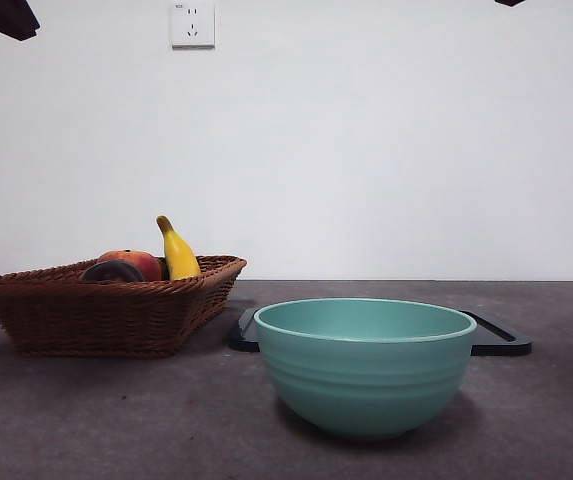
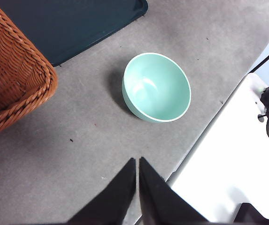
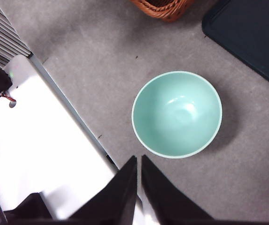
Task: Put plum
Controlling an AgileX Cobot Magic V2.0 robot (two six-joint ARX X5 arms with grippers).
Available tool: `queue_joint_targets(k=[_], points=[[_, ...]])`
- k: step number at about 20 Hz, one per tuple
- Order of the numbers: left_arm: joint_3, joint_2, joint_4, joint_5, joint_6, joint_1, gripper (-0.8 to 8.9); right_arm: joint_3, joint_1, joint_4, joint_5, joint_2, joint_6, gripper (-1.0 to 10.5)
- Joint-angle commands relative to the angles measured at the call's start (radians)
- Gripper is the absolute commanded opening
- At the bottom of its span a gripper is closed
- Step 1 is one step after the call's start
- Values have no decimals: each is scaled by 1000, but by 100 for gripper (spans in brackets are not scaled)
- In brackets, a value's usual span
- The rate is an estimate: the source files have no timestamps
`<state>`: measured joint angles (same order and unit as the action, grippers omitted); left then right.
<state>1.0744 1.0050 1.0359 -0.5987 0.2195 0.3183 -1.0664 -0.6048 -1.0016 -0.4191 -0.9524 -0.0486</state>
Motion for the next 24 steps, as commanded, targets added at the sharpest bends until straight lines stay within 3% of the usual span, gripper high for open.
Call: queue_joint_targets(k=[1,12,16,20,22,24], points=[[20,7,-10,-5,1,4,8,-13,-7,26,0,-7,11,5],[20,-3,-55,18,7,-2,8,-13,-7,34,0,-7,11,5],[-9,-137,-399,196,1,-109,8,-13,-7,35,0,-7,11,5],[-230,-369,-869,377,5,-254,8,-13,-7,35,0,-7,11,5],[-369,-491,-996,495,4,-303,8,-13,-7,35,0,-7,11,5],[-499,-603,-1039,554,4,-338,8,-13,-7,35,0,-7,11,5]])
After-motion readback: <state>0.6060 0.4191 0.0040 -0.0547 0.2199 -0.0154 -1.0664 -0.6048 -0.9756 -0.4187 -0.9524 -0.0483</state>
